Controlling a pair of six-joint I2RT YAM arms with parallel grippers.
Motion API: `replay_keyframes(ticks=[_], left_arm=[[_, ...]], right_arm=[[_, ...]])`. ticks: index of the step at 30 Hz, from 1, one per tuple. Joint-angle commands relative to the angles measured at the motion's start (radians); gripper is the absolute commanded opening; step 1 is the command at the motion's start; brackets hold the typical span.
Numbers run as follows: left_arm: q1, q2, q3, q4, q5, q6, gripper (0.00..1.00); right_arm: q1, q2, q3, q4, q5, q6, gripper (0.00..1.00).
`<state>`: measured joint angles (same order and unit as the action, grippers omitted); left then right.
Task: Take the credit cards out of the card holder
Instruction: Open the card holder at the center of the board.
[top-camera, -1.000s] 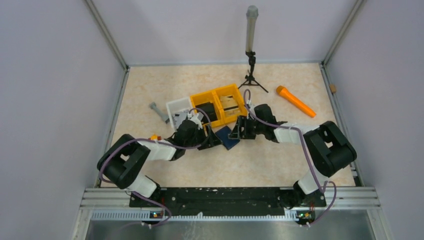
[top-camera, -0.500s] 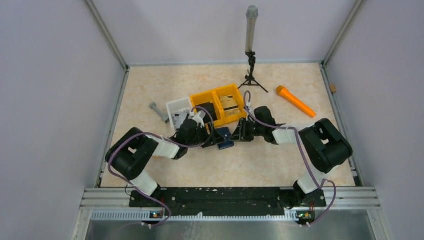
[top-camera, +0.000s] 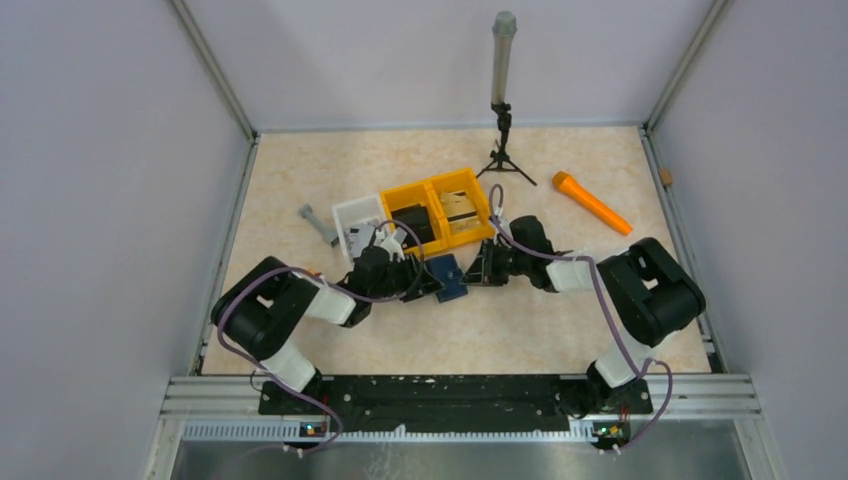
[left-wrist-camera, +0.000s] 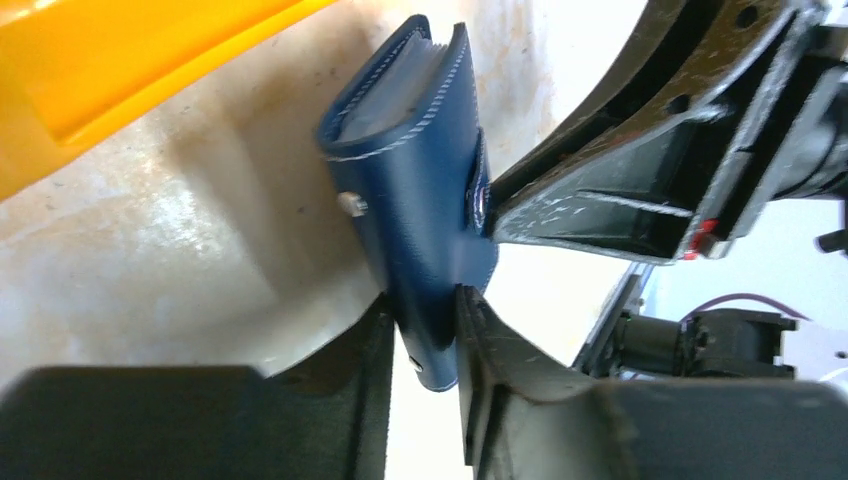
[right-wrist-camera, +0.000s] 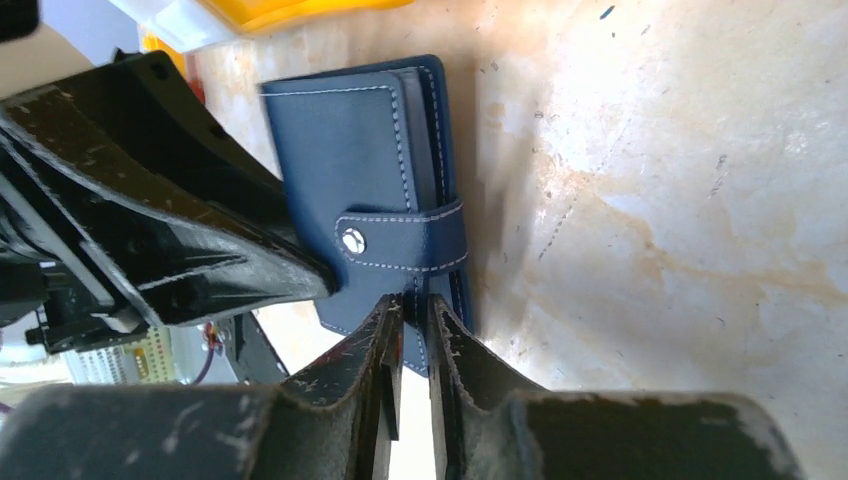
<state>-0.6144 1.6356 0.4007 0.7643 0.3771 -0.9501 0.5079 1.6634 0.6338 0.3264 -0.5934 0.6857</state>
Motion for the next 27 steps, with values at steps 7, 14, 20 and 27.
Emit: replay_keyframes(ticks=[7, 14, 20, 27], left_arm=[[0.016, -0.145, -0.002, 0.022, 0.039, 0.042, 0.01], [0.015, -0.252, 0.049, -0.217, 0.011, 0.093, 0.05], [0.011, -0.323, 0.082, -0.317, 0.000, 0.101, 0.05], [0.007, -0.360, 0.079, -0.323, 0.010, 0.090, 0.06]], right_arm=[[0.006, -0.175, 0.004, -0.062, 0.078, -0.109, 0.40], [0.110, -0.331, 0.068, -0.261, 0.357, -0.250, 0.57], [0.225, -0.320, 0.159, -0.360, 0.545, -0.273, 0.56], [0.291, -0.258, 0.224, -0.370, 0.616, -0.257, 0.58]])
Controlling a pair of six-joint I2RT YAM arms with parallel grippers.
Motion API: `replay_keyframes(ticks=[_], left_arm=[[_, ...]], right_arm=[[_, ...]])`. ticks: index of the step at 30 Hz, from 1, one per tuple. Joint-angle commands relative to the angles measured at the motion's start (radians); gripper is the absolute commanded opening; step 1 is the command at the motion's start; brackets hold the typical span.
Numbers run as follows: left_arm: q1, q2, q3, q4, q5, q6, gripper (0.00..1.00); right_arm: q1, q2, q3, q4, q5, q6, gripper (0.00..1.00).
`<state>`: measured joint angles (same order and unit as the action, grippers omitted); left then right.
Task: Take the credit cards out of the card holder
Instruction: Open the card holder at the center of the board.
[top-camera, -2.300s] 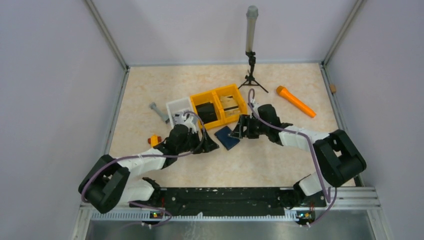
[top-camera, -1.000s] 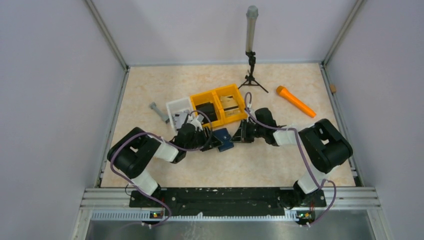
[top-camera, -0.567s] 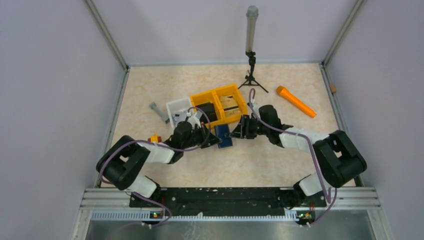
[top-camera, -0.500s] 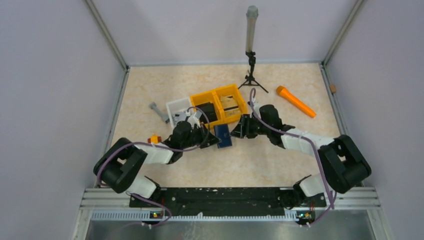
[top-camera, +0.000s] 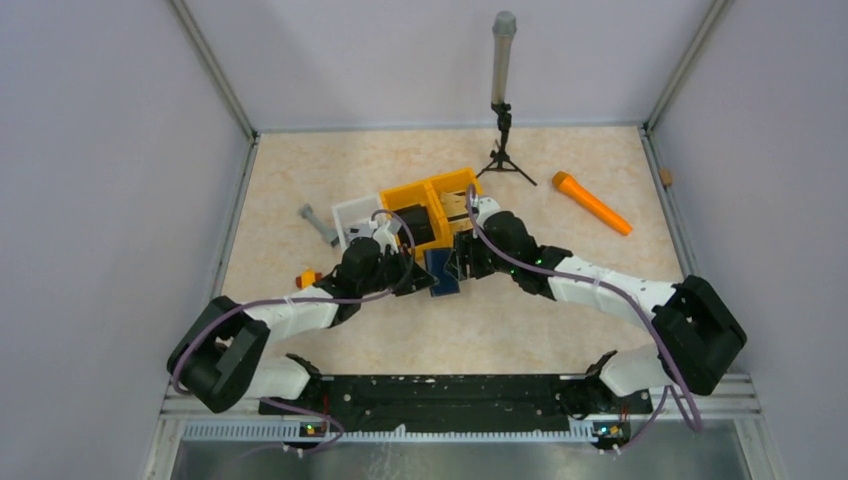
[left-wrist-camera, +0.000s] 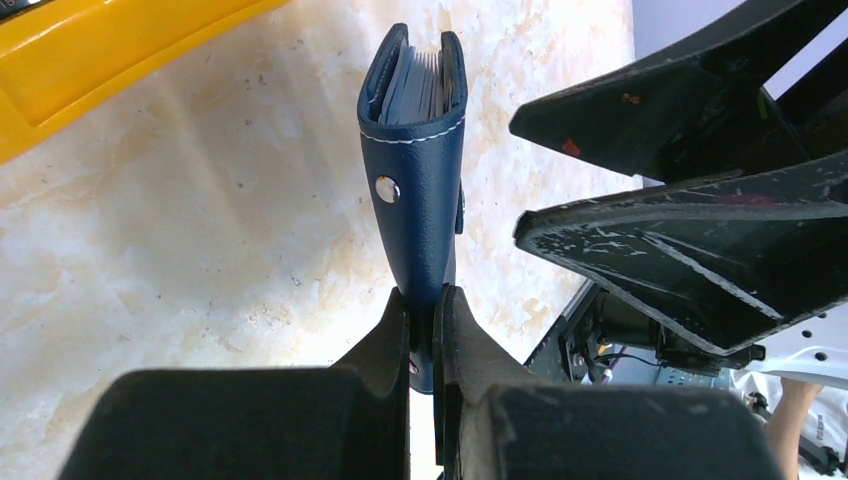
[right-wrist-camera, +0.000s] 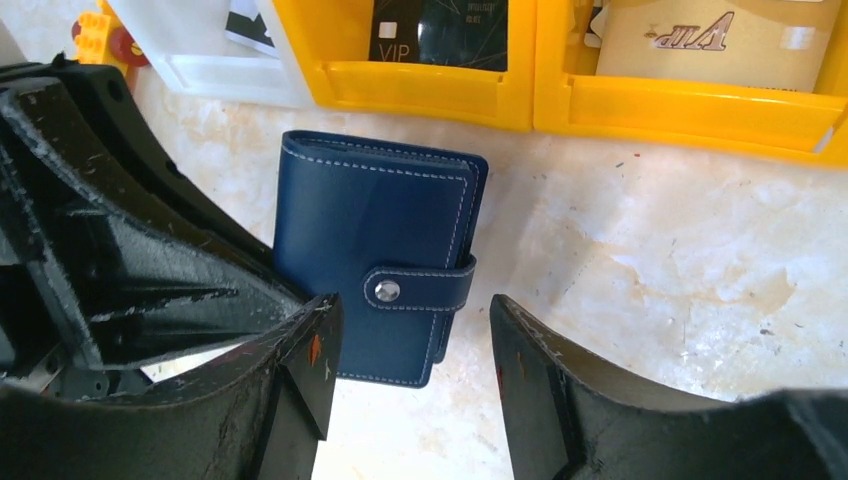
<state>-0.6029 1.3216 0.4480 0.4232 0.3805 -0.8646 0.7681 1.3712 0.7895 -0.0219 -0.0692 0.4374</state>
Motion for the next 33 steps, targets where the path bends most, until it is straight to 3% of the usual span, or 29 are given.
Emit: replay_keyframes(ticks=[1, 10, 14, 17, 22, 33], left_arm=[[-0.004, -0.050, 0.030, 0.019, 0.007, 0.003, 0.06], [-0.005, -0.083, 0.018, 0.052, 0.018, -0.014, 0.06], [-0.006, -0.070, 0.015, 0.075, 0.031, -0.021, 0.05], [-0.006, -0.083, -0.007, 0.125, 0.039, -0.033, 0.04], [-0.005, -0.125, -0.021, 0.146, 0.035, -0.039, 0.03], [-0.006, -0.170, -0.014, 0.065, -0.011, -0.024, 0.02]], right_arm=[[0.033, 0.040, 0.072, -0.022, 0.095, -0.004, 0.58], [0.051, 0.059, 0.064, 0.005, 0.073, 0.022, 0.62], [0.053, 0.052, 0.046, 0.056, 0.014, 0.040, 0.72], [0.053, 0.053, 0.043, 0.061, 0.016, 0.051, 0.73], [0.053, 0.073, 0.058, 0.025, 0.060, 0.056, 0.53], [0.053, 0.085, 0.099, -0.152, 0.279, 0.023, 0.32]])
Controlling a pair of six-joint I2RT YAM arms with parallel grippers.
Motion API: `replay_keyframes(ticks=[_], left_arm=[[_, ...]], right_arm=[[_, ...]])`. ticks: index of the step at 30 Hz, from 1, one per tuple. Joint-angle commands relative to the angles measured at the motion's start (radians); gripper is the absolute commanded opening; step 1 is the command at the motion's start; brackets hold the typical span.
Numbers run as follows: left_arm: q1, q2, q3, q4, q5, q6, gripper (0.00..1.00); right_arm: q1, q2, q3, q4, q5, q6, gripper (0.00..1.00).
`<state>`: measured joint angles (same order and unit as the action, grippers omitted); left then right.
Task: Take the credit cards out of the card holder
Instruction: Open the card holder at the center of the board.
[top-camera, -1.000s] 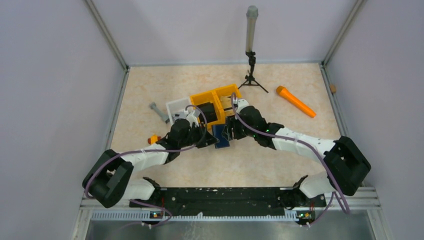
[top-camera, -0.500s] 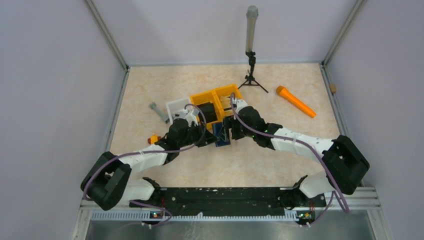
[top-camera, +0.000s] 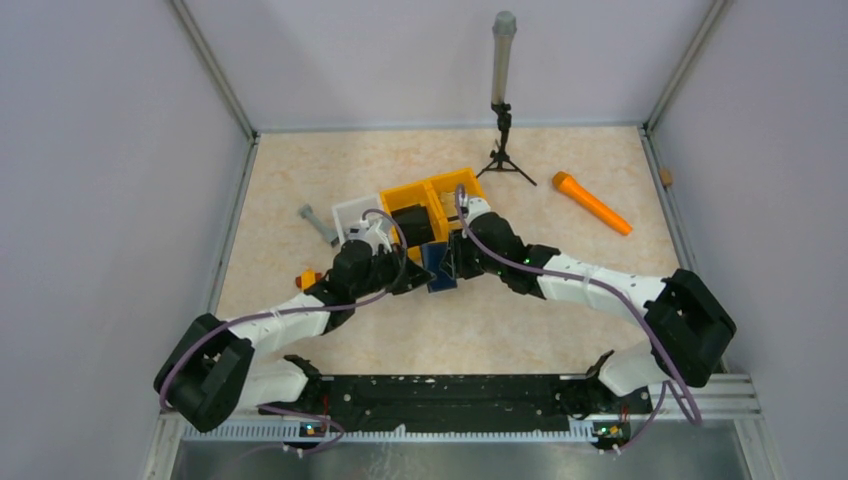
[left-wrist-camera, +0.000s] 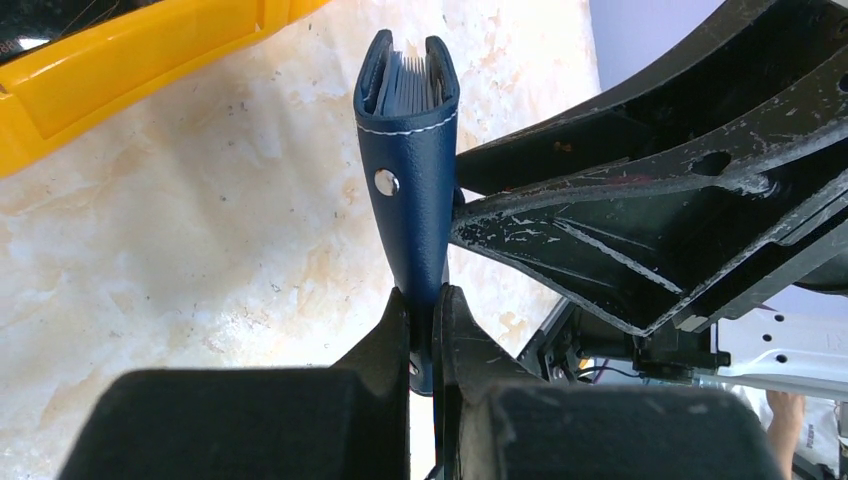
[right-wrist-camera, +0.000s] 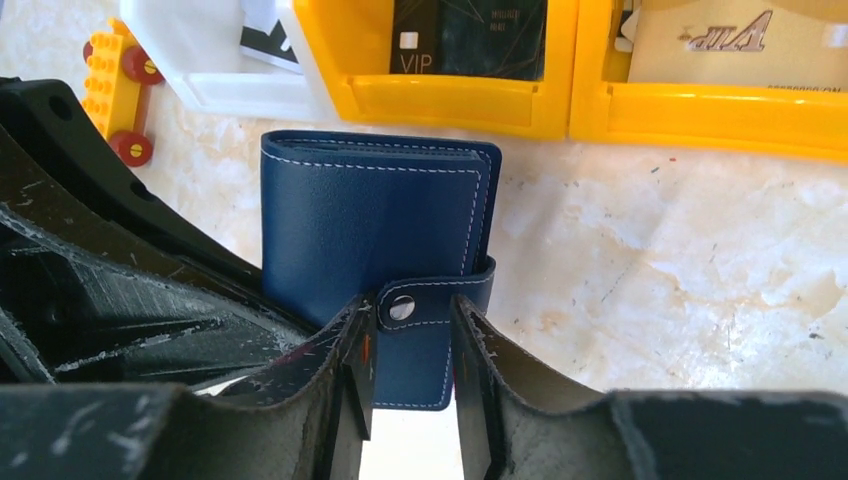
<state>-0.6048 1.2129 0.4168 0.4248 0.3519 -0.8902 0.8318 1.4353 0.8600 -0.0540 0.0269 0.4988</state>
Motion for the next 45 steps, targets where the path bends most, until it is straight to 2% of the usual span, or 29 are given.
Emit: replay_keyframes(ticks=[1, 6, 12, 16, 19, 23, 26, 28, 35, 39, 45], left_arm=[[-0.003, -0.064, 0.017, 0.058, 0.013, 0.003, 0.02], [-0.003, -0.076, 0.019, 0.035, -0.006, 0.007, 0.01], [-0.004, -0.064, 0.027, -0.004, -0.019, 0.013, 0.01], [-0.002, -0.065, 0.023, -0.001, -0.020, 0.013, 0.01], [-0.001, -0.077, 0.022, 0.000, -0.014, 0.003, 0.01], [0.006, -0.096, 0.022, 0.025, 0.035, -0.007, 0.01], [0.012, -0.118, 0.022, 0.049, 0.057, -0.030, 0.02], [0.016, -0.131, 0.020, 0.079, 0.081, -0.056, 0.02], [0.021, -0.159, 0.028, 0.193, 0.148, -0.148, 0.04], [0.023, -0.161, 0.030, 0.245, 0.174, -0.195, 0.04], [0.023, -0.144, 0.029, 0.362, 0.224, -0.270, 0.05]], right_arm=[[-0.010, 0.022, 0.030, -0.130, 0.193, -0.041, 0.28], [-0.011, 0.033, 0.047, -0.167, 0.240, -0.051, 0.13], [-0.015, 0.029, 0.051, -0.183, 0.266, -0.058, 0.11], [-0.058, 0.005, 0.032, -0.170, 0.202, -0.060, 0.31], [-0.123, -0.043, -0.021, -0.115, 0.091, -0.059, 0.48], [-0.205, -0.155, -0.143, 0.006, -0.095, -0.028, 0.65], [-0.224, -0.239, -0.196, 0.047, -0.139, 0.009, 0.77], [-0.237, -0.274, -0.211, 0.077, -0.160, 0.041, 0.80], [-0.273, -0.413, -0.282, 0.243, -0.317, 0.194, 0.80], [-0.274, -0.474, -0.326, 0.349, -0.313, 0.264, 0.79], [-0.275, -0.498, -0.333, 0.378, -0.289, 0.301, 0.76]])
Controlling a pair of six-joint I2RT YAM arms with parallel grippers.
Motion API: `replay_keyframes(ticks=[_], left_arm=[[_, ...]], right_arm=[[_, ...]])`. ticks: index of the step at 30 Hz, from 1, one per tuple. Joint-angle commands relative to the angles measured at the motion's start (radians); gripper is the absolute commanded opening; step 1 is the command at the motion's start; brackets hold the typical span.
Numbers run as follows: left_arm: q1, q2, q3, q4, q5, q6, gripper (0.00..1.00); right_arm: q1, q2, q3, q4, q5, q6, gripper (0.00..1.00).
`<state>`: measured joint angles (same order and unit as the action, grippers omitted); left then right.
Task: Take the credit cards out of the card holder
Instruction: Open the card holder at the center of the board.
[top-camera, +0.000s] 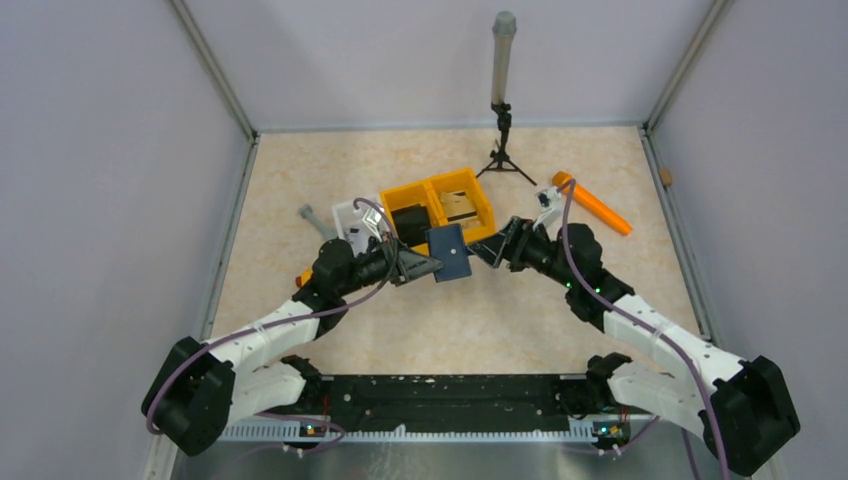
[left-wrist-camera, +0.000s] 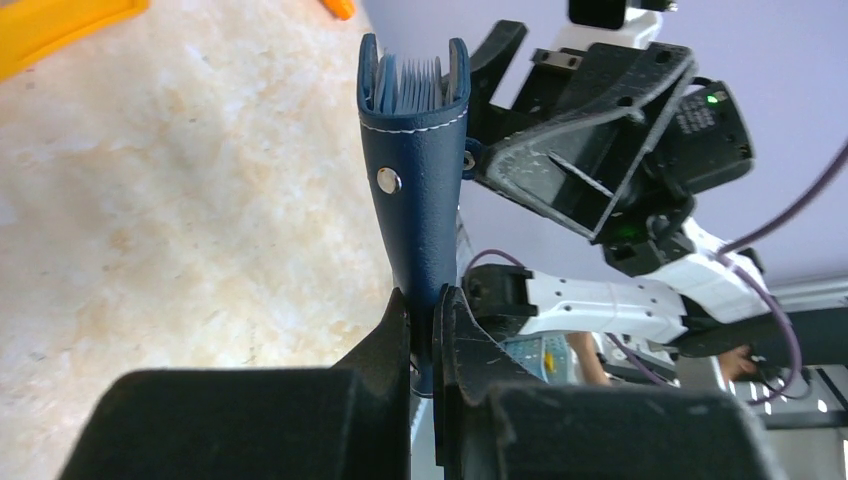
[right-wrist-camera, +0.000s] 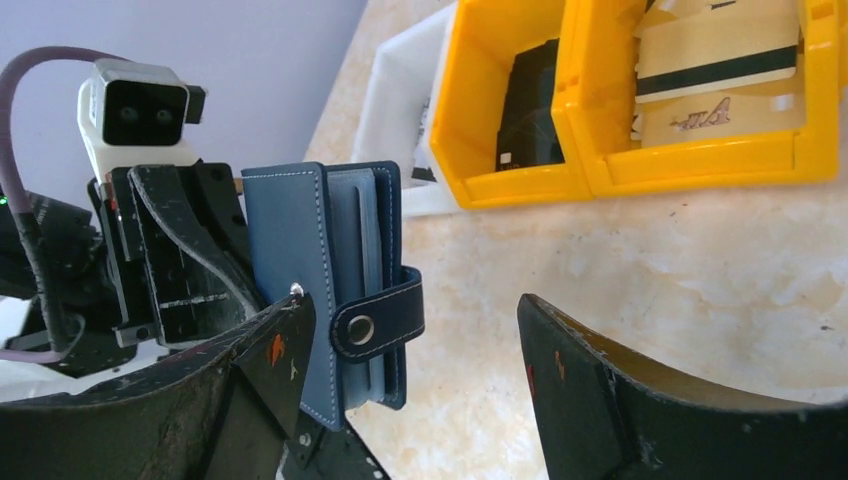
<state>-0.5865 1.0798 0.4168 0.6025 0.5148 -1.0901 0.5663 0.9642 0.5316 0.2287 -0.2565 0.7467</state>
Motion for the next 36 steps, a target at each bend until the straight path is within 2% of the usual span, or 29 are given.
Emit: replay_keyframes(ticks=[1, 4, 9, 12, 20, 26, 28, 30, 36], left_arm=[[0.004, -0.005, 0.030, 0.205, 0.072, -0.084, 0.05], [0.005, 0.007, 0.026, 0.262, 0.087, -0.118, 0.05], [0.005, 0.006, 0.018, 0.300, 0.091, -0.143, 0.06], [0.004, 0.010, 0.015, 0.332, 0.098, -0.163, 0.06], [0.003, 0.046, 0.008, 0.433, 0.117, -0.212, 0.06], [0.003, 0.052, 0.001, 0.452, 0.121, -0.221, 0.06], [0.004, 0.049, -0.004, 0.453, 0.121, -0.218, 0.06], [0.003, 0.048, -0.008, 0.444, 0.122, -0.212, 0.07], [0.003, 0.061, 0.003, 0.376, 0.139, -0.155, 0.11]], right_arm=[[-0.009, -0.029, -0.007, 0.099, -0.005, 0.058, 0.74], [-0.009, -0.040, -0.007, 0.086, 0.014, 0.066, 0.71], [-0.009, -0.135, -0.060, 0.043, 0.171, 0.096, 0.61], [-0.009, -0.151, -0.089, 0.111, 0.133, 0.116, 0.54], [-0.009, -0.134, -0.099, 0.223, 0.052, 0.184, 0.50], [-0.009, -0.136, -0.097, 0.274, 0.035, 0.214, 0.35], [-0.009, -0.138, -0.086, 0.258, 0.042, 0.209, 0.15], [-0.009, -0.143, -0.074, 0.230, 0.052, 0.205, 0.02], [-0.009, -0.166, -0.011, 0.092, 0.088, 0.139, 0.00]])
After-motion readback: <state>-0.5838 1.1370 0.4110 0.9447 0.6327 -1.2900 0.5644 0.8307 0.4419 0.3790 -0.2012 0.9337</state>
